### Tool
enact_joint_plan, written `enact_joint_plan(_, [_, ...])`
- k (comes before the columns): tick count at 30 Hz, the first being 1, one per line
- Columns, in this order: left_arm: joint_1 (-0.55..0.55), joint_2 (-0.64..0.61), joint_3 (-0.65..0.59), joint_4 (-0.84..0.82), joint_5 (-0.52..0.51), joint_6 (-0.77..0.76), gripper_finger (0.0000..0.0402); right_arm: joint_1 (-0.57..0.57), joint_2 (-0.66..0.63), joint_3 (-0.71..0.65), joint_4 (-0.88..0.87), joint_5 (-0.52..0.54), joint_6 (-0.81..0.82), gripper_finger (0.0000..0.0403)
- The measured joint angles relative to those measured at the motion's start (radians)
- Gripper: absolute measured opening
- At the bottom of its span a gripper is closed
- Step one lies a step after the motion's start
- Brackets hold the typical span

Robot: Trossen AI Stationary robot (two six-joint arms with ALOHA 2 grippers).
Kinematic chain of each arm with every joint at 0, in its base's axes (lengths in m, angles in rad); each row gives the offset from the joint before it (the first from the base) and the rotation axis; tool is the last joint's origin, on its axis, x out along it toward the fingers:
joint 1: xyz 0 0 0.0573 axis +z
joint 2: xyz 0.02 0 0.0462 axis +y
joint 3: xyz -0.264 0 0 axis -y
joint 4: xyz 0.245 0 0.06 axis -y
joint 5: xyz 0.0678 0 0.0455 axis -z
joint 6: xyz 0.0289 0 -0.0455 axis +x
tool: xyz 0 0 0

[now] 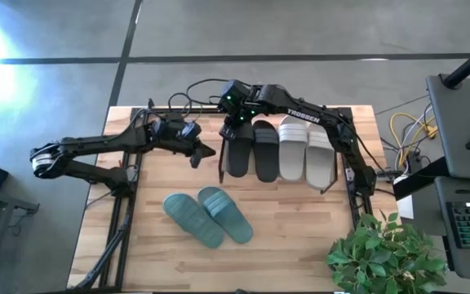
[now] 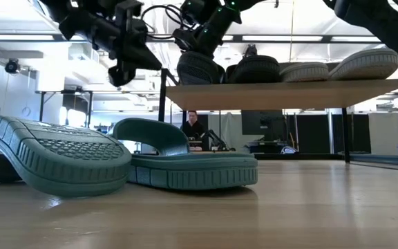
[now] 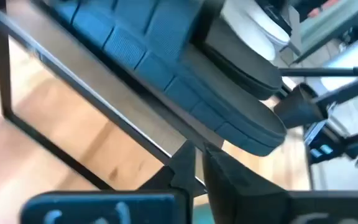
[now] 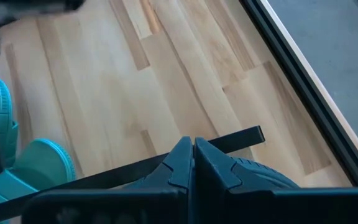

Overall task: Pick and place slides into the shelf
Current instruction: Adjust the shelf

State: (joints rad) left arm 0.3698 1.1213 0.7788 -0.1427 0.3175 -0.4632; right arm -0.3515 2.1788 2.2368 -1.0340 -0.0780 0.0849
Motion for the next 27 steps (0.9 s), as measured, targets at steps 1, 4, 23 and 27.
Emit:
enact_joint_plan(1, [0.001, 0.007, 0.0, 0.003, 0.005, -0.033, 0.0025, 0.0, 0.0, 0.0, 0.0, 0.0, 0.0, 0.0012])
enact_joint_plan(4, [0.002, 0.028, 0.0, 0.01, 0.028, -0.106, 0.0063, 0.0, 0.0, 0.0, 0.001, 0.0, 0.0, 0.0012])
enact_joint_plan(23, [0.004, 0.137, 0.0, 0.097, 0.095, -0.326, 0.0175, 0.0, 0.0, -0.001, 0.002, 0.001, 0.0, 0.0012])
enact_joint_plan(27, [0.004, 0.156, 0.0, 0.13, 0.111, -0.336, 0.0144, 0.0, 0.0, -0.001, 0.001, 0.001, 0.0, 0.0012])
